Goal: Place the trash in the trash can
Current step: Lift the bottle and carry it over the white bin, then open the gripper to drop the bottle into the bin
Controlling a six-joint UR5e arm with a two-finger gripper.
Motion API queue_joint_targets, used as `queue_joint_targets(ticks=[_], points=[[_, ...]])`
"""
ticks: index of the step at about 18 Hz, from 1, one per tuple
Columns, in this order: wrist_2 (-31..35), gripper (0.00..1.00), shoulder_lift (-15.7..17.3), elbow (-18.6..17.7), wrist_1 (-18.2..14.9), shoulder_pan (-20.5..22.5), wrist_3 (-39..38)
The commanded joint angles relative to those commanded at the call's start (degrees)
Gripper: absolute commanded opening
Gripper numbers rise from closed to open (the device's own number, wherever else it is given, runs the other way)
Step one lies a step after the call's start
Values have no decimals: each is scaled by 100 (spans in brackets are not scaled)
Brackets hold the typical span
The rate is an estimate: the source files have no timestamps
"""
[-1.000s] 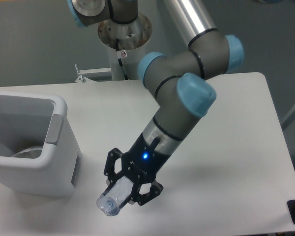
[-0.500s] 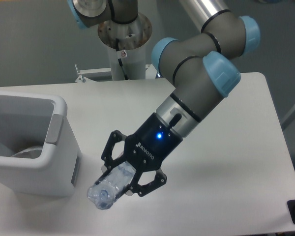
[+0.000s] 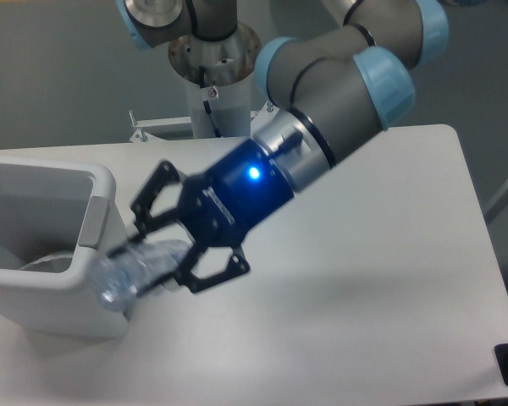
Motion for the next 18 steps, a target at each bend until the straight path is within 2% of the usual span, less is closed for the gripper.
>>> queue_joint_targets(ticks=[3, 8, 15, 18], points=[[-133, 37, 115, -61, 26, -210, 35], [-133, 37, 115, -324, 412, -808, 44], [-133, 41, 238, -984, 913, -1019, 88], [-125, 46, 264, -1072, 958, -1055, 140]])
